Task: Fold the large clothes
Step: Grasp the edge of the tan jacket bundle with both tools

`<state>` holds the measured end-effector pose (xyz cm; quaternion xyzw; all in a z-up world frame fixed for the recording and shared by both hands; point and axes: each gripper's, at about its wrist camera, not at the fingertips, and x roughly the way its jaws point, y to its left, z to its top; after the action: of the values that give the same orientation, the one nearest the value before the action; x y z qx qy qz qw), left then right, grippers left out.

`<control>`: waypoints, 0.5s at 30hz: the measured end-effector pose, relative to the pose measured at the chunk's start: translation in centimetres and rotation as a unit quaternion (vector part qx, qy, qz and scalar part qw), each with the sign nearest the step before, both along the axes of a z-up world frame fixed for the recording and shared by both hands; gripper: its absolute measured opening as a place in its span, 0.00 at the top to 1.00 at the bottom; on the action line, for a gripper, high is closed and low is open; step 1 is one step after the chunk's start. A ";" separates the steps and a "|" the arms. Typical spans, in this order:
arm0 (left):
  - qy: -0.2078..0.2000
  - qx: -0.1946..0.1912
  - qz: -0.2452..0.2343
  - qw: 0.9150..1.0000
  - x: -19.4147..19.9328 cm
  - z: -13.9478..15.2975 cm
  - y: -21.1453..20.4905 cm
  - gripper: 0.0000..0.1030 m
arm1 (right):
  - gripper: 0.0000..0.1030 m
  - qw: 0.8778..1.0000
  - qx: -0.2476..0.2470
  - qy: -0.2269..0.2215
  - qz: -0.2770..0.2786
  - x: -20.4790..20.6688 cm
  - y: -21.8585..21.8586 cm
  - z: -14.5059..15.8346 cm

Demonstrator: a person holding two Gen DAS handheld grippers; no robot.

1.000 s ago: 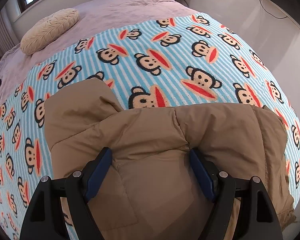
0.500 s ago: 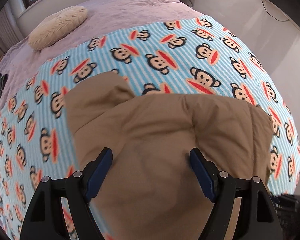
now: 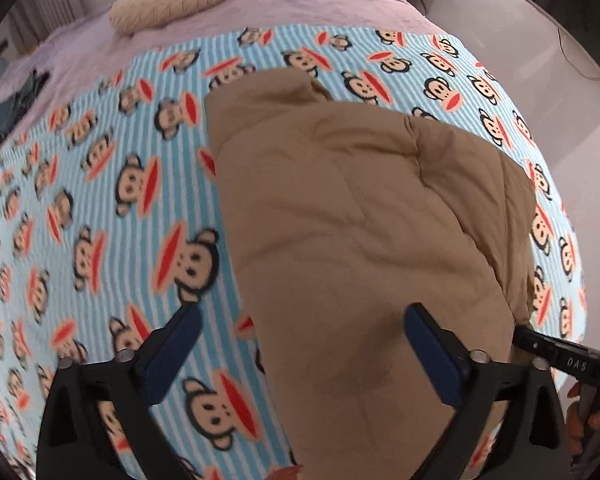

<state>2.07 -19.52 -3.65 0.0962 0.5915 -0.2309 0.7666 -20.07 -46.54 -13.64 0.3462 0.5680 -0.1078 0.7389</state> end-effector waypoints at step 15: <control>0.110 -0.095 0.062 0.987 2.3 -3.5 3.7 0.01 | 0.13 0.994 0.066 -0.083 0.021 2.8 -6.6 1.2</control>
<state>4.37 -15.84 -7.17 -0.0398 0.6525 -0.2467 0.7154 -17.23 -53.17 -12.43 0.3901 0.5175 -0.0255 0.7612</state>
